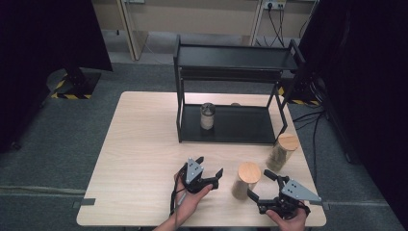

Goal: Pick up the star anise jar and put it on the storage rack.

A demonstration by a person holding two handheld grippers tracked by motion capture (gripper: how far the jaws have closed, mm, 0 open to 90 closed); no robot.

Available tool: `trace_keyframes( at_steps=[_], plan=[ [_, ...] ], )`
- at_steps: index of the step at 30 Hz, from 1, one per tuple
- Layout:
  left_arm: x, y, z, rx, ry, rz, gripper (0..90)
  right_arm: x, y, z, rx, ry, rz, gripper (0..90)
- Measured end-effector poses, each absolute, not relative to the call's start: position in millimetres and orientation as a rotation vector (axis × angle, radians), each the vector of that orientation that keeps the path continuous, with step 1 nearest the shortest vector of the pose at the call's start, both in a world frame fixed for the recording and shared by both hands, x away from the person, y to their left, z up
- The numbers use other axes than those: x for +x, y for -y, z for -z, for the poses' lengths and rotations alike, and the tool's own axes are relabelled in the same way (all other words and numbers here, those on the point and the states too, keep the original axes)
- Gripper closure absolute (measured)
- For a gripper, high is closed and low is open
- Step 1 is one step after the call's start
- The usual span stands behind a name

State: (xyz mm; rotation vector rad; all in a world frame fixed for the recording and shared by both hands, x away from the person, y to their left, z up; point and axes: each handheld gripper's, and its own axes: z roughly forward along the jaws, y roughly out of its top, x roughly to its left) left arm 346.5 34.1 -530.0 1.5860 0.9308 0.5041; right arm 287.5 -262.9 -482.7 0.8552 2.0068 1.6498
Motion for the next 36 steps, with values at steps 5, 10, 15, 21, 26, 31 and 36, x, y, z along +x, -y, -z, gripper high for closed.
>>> trace_keyframes(
  at_steps=[5,10,15,21,26,31,36],
  plan=[
    [346.3,-34.0,530.0,1.587,-0.928,-0.505,12.5,292.0,254.5,477.9,0.827,-2.016,-1.648,7.2],
    [346.3,-34.0,530.0,1.588,-0.927,-0.505,12.5,295.4,246.9,478.0,0.807,-2.031,-1.631,10.1],
    [346.4,-34.0,530.0,1.588,-0.927,-0.504,12.5,297.4,243.1,479.2,0.801,-2.036,-1.624,14.0],
    [346.4,-34.1,530.0,1.586,-0.927,-0.503,12.5,299.6,238.5,480.1,0.797,-2.044,-1.614,17.5],
    [346.4,-34.2,530.0,1.586,-0.927,-0.502,12.5,301.0,233.9,482.5,0.794,-2.053,-1.602,20.6],
    [346.5,-34.1,530.0,1.587,-0.927,-0.501,12.6,301.2,235.2,482.7,0.800,-2.040,-1.598,25.2],
    [346.4,-34.1,530.0,1.589,-0.925,-0.503,12.6,299.7,233.6,482.7,0.809,-2.026,-1.589,25.4]
  ],
)
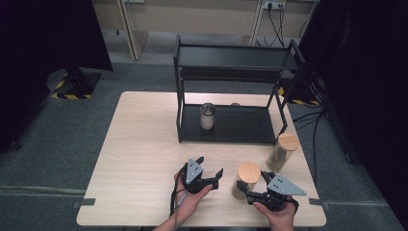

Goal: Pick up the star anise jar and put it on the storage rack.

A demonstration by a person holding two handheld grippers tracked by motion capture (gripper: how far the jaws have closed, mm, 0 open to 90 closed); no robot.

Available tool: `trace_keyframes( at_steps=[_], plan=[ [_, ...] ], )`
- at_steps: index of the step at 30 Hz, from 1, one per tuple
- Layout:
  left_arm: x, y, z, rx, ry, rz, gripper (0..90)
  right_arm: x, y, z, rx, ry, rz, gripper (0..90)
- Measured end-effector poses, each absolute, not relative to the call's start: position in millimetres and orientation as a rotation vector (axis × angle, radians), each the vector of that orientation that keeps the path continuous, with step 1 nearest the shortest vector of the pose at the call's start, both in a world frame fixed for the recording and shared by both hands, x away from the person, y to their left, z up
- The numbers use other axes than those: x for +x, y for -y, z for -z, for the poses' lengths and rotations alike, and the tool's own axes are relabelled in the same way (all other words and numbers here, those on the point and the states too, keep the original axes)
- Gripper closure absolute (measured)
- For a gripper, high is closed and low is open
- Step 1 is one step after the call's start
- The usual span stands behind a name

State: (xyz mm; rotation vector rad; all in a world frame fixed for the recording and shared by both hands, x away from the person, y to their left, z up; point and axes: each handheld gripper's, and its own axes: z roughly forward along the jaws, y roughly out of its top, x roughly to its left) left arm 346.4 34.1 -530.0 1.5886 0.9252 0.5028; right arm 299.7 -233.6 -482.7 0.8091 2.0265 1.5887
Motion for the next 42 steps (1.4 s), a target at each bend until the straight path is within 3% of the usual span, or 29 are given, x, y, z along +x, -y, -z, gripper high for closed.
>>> trace_keyframes(
  at_steps=[42],
  plan=[
    [345.2,-33.6,530.0,1.583,-0.920,-0.509,12.7,328.2,228.6,448.7,0.926,-1.862,-1.541,25.6]
  ],
)
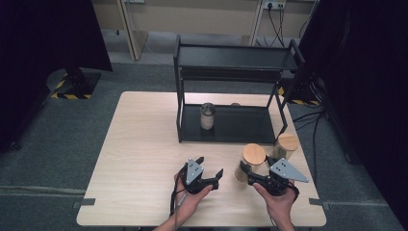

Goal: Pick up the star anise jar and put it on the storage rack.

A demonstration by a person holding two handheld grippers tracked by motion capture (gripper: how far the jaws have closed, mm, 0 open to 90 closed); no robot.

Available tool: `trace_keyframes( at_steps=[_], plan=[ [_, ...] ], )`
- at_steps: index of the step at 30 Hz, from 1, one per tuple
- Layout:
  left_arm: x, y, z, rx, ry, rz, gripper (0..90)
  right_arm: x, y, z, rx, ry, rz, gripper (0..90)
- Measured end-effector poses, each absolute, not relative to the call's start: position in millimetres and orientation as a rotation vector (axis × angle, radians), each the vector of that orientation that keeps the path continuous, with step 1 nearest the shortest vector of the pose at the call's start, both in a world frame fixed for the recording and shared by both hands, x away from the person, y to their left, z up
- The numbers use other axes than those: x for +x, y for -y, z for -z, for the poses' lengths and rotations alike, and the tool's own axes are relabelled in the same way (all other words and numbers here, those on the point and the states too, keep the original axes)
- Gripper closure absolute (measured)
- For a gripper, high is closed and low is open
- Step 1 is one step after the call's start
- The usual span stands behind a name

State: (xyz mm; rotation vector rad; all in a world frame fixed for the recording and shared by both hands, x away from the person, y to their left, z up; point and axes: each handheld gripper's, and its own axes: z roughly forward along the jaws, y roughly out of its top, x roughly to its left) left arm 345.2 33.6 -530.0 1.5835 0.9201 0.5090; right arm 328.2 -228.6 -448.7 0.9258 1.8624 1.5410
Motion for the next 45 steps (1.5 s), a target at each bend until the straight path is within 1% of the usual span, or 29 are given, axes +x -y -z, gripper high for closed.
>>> trace_keyframes(
  at_steps=[45],
  plan=[
    [344.1,-33.4,530.1,1.586,-0.917,-0.506,12.7,366.4,212.5,429.1,0.970,-1.800,-1.516,25.6]
  ],
)
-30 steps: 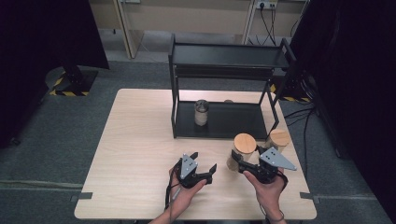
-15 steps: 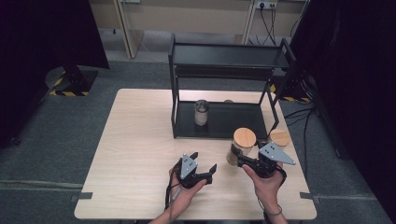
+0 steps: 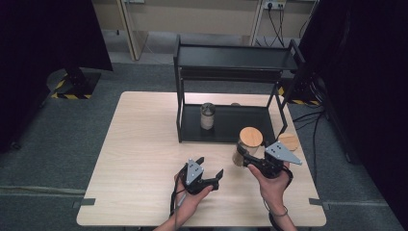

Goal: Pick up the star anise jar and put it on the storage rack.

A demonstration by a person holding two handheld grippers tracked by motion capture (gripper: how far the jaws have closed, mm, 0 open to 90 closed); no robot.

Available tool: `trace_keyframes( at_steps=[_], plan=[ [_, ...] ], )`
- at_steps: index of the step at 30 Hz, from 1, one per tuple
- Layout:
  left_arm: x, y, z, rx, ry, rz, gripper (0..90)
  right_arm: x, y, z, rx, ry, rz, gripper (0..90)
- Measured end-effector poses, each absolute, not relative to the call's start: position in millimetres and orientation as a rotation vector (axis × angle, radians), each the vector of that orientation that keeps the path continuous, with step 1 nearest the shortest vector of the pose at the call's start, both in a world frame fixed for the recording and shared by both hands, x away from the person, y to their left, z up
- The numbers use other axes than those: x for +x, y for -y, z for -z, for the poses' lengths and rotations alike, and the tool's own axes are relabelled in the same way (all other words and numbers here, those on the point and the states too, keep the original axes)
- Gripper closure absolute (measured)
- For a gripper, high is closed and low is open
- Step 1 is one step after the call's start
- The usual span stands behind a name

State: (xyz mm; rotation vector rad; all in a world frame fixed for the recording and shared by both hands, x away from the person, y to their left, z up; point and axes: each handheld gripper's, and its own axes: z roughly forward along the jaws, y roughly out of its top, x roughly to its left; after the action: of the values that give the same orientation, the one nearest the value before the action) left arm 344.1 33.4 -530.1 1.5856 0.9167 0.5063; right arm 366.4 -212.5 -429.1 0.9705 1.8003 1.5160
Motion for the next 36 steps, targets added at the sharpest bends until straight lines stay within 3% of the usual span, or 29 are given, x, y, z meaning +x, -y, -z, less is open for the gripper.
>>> trace_keyframes(
  at_steps=[36],
  plan=[
    [343.2,-33.3,530.1,1.585,-0.916,-0.503,12.7,396.6,200.9,426.9,1.024,-1.782,-1.497,25.6]
  ],
)
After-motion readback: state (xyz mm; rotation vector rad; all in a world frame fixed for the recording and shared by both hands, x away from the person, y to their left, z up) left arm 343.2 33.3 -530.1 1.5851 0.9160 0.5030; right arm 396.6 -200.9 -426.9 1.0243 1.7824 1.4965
